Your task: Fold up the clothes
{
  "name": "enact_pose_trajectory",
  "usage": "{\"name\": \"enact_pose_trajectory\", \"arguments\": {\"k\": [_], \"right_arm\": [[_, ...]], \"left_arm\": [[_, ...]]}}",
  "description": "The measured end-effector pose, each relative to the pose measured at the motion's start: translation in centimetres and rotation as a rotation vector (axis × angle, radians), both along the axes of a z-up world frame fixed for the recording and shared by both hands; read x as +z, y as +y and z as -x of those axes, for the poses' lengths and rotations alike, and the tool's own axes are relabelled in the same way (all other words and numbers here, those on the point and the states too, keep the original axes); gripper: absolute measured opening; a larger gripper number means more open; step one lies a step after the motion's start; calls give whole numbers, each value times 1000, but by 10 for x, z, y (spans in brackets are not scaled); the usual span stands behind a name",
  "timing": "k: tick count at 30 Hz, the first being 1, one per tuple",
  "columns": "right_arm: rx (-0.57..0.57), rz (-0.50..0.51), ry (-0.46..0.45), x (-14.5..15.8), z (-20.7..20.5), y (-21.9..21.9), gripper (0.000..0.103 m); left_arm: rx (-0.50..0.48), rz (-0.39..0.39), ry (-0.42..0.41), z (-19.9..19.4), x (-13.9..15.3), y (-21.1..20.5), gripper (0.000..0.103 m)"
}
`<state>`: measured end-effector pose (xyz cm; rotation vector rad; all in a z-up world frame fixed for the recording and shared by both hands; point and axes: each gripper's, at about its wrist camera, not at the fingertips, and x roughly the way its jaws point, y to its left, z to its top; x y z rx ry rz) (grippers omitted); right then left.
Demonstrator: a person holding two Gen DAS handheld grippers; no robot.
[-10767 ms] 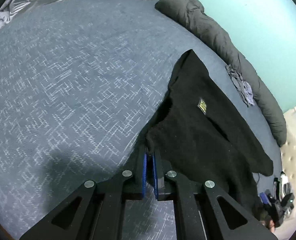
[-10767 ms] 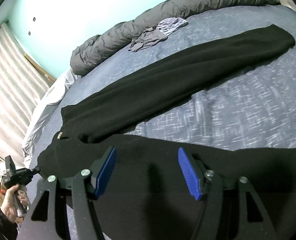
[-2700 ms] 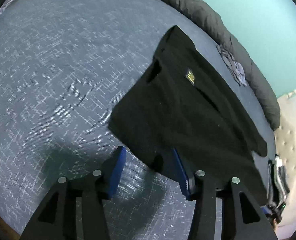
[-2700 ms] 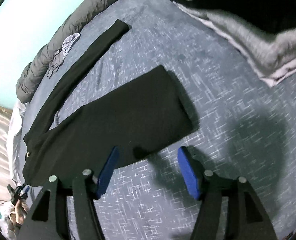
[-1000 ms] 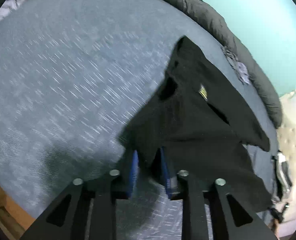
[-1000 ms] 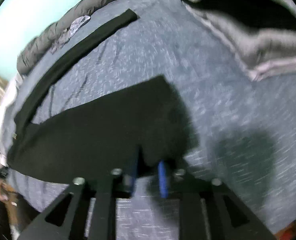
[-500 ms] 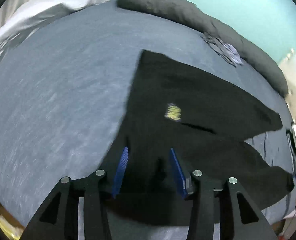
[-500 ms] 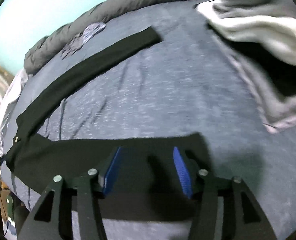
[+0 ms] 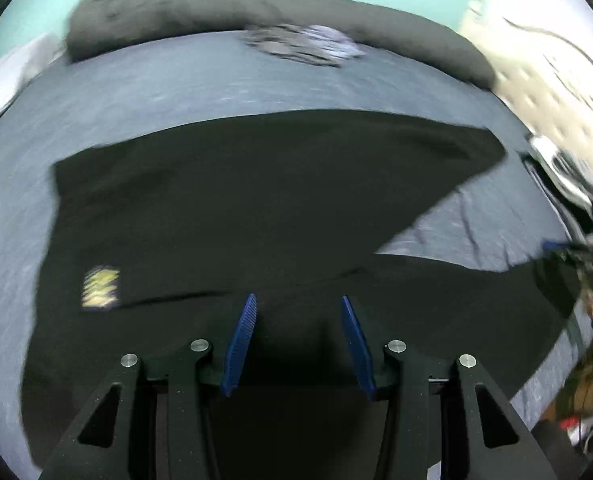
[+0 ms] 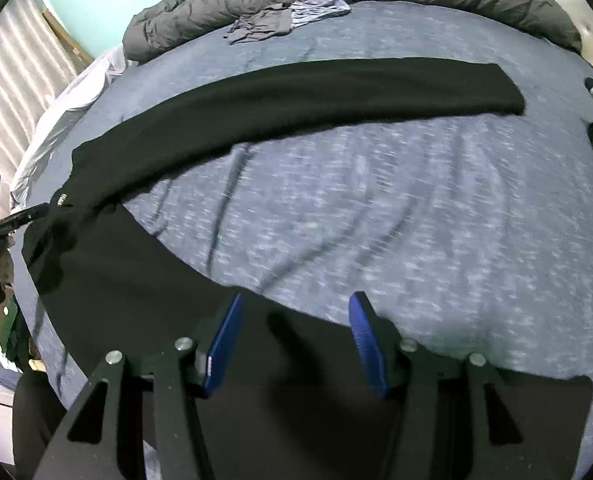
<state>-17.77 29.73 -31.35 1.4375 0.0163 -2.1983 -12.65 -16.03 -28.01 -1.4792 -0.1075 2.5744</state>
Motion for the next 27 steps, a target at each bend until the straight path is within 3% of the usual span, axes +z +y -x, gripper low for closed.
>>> {"name": "enact_pose_trajectory", "arguments": {"k": [3,5,9,15,18,23,27], "right_arm": [[12,9,-5,-2,1,-14,56],[34,21,-11,-2,0,-26,56],[103,28,-14,0,-2,-61,56],[237,-14,-6,2,-3,-127,55],[326,-48,-12,-1,-8,-161,40],[411,-109,-32,-10,-16,-198,38],[446,-164,-41,-22,-18,-215,38]], "left_arm": [[-82,23,-8,13,-4,35,48],[-79,33,-21,20,-8,47,48],[-42,35,-4,31,-4,54,48],[31,-39,39,33,7,55,48],[84,-73,55,27,5,52,48],[160,-114,71,8,-8,41,48],[176,-83,73,-2,-18,35,48]]}}
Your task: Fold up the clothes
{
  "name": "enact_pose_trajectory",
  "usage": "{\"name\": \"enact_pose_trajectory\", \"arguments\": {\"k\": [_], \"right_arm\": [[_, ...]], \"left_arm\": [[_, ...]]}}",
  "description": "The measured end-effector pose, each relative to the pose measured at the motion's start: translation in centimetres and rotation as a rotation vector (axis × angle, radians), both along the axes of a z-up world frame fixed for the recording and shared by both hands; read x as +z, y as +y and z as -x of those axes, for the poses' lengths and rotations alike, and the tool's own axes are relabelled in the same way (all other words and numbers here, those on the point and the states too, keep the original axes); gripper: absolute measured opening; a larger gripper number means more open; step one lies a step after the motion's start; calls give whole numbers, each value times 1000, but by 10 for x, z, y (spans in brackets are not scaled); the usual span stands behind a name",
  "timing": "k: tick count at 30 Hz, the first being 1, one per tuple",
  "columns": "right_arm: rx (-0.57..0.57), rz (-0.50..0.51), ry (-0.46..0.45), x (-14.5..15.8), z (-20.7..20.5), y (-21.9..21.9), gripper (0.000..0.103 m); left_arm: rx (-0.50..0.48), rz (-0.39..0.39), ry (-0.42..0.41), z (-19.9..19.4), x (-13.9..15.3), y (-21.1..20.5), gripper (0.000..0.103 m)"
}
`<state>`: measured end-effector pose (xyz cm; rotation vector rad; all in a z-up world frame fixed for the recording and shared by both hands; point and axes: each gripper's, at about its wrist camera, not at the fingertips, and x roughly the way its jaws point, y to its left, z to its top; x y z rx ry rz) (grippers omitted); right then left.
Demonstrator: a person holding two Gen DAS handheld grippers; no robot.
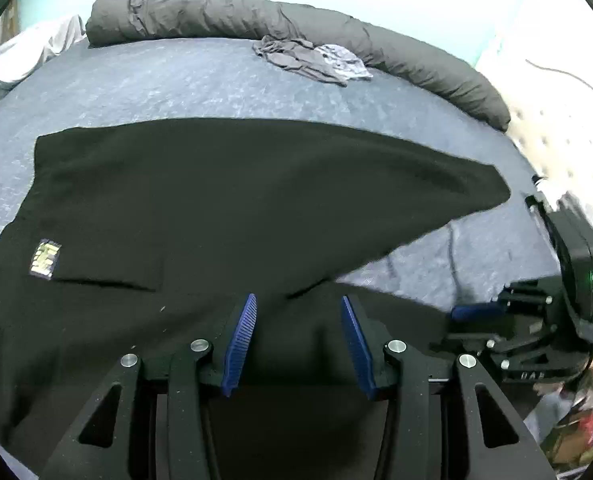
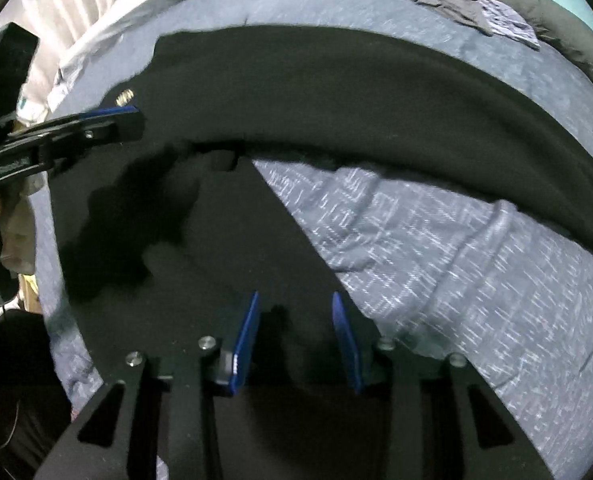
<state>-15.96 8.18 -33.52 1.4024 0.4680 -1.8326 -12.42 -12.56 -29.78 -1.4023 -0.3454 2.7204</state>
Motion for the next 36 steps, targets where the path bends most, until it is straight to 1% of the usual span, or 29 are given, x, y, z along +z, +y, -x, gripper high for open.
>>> {"name": "enact_pose_trajectory", "arguments": {"k": [2,4,6,8,9,10,12,15,19,21,24,28,31,33,35,36], "right_arm": [[8,-26,-3,-7,0,-8,38],[21,-54,-2,-14,0,-17,38],[38,-81,8,-21,-2,-24,38],[49,-101,18,-26,-3,-29,36],[50,-106,22,-28,-3,-31,30],[44,-105,28,-29,-2,-31,21],[35,-102,41,-28,-1,-30,8],[34,-92,55,-20,-1,-27,4],[27,-62,74,-1,1,-18,4],[-1,-28,69,12,10,-10,3],[-40,-10,60,19,23,-3,3],[-94,13,20,11,39,2,3],[-119,-1,15,0,45,1,3],[-113,-18,-7,-10,48,-1,4],[-116,-4,-28,-11,50,4,6],[-127,16,-27,-6,52,11,11]], "left_arm": [[12,9,8,-5,-3,-4,48],[24,-4,14,-10,-6,-10,48],[30,0,18,-13,-10,-14,48],[37,8,24,-16,-13,-17,48],[41,9,29,-18,-14,-19,48],[46,5,33,-19,-16,-21,48],[58,-8,33,-20,-20,-25,48],[61,-15,26,-22,-26,-26,48],[51,-12,21,-23,-31,-23,48],[49,-10,21,-22,-32,-21,48],[46,-12,21,-22,-32,-19,48],[44,-6,25,-22,-33,-19,48],[44,1,15,-21,-37,-18,48],[45,10,1,-20,-41,-17,48],[42,16,-8,-20,-44,-16,48],[40,19,-12,-20,-45,-16,48]]}}
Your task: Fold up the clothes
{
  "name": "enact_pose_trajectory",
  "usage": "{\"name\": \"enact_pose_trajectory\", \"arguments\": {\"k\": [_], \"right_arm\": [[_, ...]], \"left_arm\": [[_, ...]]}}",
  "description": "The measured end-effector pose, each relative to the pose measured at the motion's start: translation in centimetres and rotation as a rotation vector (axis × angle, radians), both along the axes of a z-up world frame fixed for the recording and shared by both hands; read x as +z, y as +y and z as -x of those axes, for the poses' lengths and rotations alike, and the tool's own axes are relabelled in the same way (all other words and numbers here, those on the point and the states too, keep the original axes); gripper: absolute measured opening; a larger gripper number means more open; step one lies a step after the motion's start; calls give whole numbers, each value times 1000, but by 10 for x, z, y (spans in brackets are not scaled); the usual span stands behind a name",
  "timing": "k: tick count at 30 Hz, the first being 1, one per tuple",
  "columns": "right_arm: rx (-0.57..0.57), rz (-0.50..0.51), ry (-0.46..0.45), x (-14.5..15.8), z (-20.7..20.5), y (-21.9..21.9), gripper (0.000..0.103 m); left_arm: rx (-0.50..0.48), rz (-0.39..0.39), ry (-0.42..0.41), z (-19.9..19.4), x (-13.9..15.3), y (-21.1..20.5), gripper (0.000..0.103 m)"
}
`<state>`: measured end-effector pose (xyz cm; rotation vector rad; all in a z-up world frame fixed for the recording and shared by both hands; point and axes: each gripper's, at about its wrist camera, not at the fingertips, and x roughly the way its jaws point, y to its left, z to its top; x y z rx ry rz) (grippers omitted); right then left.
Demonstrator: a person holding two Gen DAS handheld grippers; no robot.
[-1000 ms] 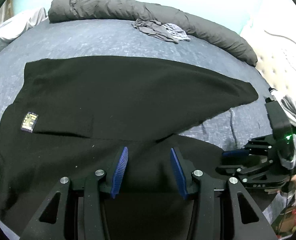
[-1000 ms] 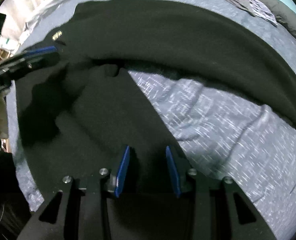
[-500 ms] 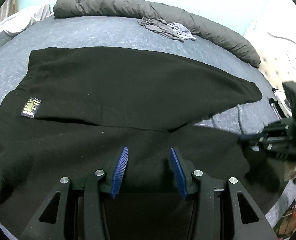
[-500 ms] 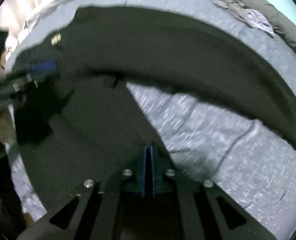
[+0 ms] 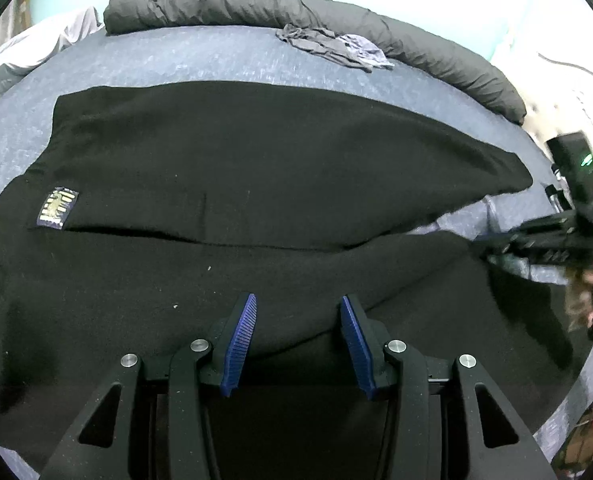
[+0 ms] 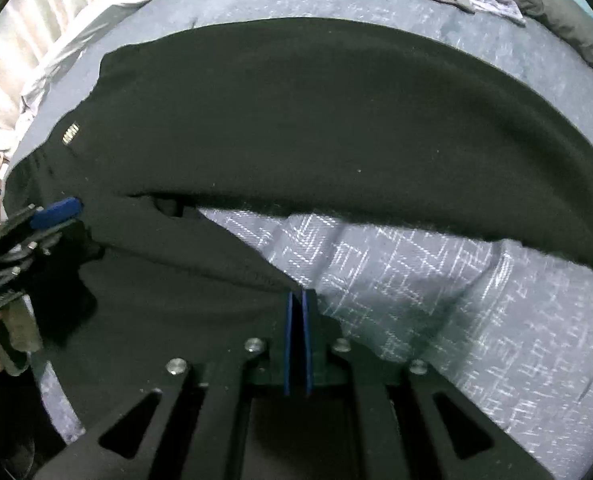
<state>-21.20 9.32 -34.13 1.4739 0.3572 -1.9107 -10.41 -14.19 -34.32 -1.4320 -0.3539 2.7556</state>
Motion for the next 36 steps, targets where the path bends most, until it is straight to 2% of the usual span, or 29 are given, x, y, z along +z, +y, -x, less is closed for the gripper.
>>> {"name": "enact_pose_trajectory", "arguments": {"k": [2,4,7,14,15,16,18,19,21,23,26,28,31,36], "right_arm": [[-40,35,5,13,5,23,19],[-46,45,5,20,5,43,31],[-38,23,-9,21,0,65,38],[48,-22,-71,-5,-31,115,38],[54,-17,-72,-7,-33,117,30],[60,-12,-73,-9,-36,120,17],[62,-12,-64,-12,-39,124,5],[54,-8,-51,-12,-37,126,4],[9,3,-11,-7,-32,134,4],[-36,24,-13,-7,-27,141,4],[6,-46,-53,-20,-31,131,4],[-33,-44,-29,-14,-28,135,17],[-122,11,-5,1,-22,146,30],[-152,72,50,24,-26,136,30]], "left_arm": [[-2,3,-6,0,-2,0,48],[-5,9,-10,0,-3,1,48],[-7,17,-8,1,-2,2,48],[-3,25,-11,-1,-3,3,48],[-2,26,-12,-1,-3,2,48],[-1,27,-12,-1,-3,2,48],[3,26,-12,-1,-3,1,48],[5,26,-12,-1,-3,0,48],[10,28,-9,-1,-2,-1,48],[19,30,-5,-2,-1,-3,48],[36,32,3,-5,4,-9,48],[61,32,24,-11,12,-18,48],[104,33,61,-21,25,-35,48],[207,42,101,-44,46,-75,48]]}}
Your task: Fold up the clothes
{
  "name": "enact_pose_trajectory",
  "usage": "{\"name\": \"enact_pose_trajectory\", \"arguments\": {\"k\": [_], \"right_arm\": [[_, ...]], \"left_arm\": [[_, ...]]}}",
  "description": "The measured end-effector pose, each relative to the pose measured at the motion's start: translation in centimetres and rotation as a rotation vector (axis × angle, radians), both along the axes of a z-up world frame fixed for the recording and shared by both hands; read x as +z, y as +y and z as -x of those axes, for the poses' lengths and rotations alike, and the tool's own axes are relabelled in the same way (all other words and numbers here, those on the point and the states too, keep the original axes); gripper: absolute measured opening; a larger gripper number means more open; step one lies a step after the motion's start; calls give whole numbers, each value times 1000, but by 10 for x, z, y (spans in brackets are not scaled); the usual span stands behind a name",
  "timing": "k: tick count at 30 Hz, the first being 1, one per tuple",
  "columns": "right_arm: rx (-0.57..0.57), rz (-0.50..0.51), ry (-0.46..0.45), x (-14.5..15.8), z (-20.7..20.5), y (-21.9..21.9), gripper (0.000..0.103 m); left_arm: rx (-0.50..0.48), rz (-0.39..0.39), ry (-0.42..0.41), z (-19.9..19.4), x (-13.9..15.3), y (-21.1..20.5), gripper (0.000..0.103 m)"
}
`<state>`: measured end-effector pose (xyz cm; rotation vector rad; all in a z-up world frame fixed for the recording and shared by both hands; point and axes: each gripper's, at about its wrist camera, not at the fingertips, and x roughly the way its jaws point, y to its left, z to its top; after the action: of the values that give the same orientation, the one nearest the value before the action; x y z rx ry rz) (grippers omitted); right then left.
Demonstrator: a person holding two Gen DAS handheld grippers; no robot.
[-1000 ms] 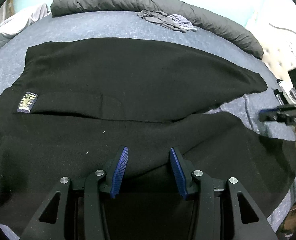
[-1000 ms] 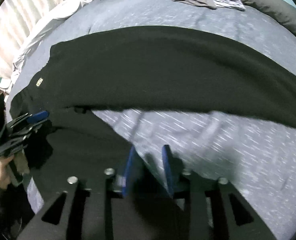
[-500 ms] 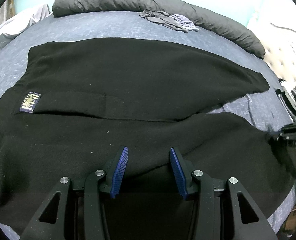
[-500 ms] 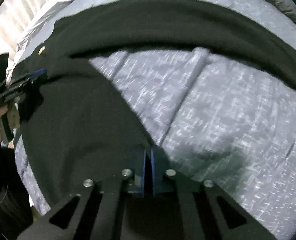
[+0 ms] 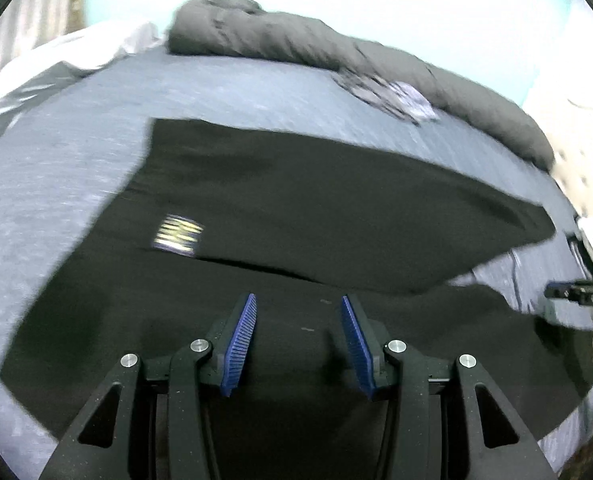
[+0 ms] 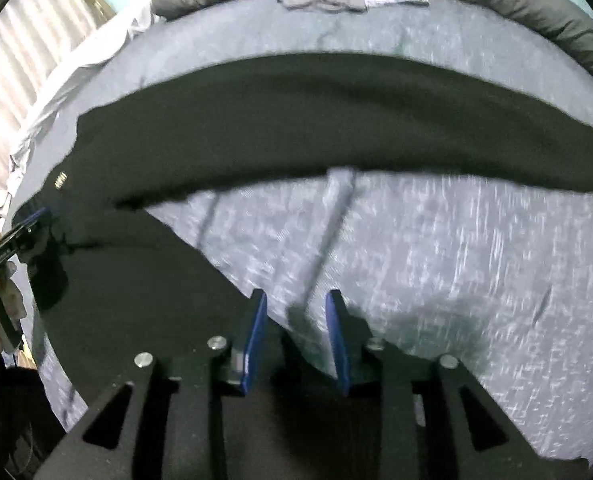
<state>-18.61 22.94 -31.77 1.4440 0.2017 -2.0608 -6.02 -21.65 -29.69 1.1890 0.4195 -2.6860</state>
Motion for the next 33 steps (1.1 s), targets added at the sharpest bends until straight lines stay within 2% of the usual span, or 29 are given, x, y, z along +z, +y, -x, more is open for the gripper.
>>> {"name": "enact_pose_trajectory", "arguments": {"k": [3,5,8,10,13,16,19,25,30,33], "right_arm": [[4,45,5,11,-1,-24,32],[5,73,7,18,-4,-40,33],[11,103,10,27,-4,-64,35],[26,102,13,30,1,-77,38],[59,89,24,34,3,-103,40],[109,69,41,35,2,-135,50],[174,40,45,22,1,-181,50],[294,-27,53,6,-2,-249,50],[304,0,36,-4,-1,-264,50],[308,0,39,-8,1,-259,50]], "left_arm": [[68,8,18,-16,9,-25,48],[114,17,25,-28,13,-40,54],[179,18,33,-45,17,-63,56],[196,18,32,-51,18,-73,56],[195,60,21,-52,20,-79,56],[196,57,4,-46,18,-91,56],[215,10,6,-33,18,-107,56],[212,8,-27,-3,16,-128,56],[234,-7,-106,18,-7,-147,56],[198,-61,-148,24,-21,-148,56]]}}
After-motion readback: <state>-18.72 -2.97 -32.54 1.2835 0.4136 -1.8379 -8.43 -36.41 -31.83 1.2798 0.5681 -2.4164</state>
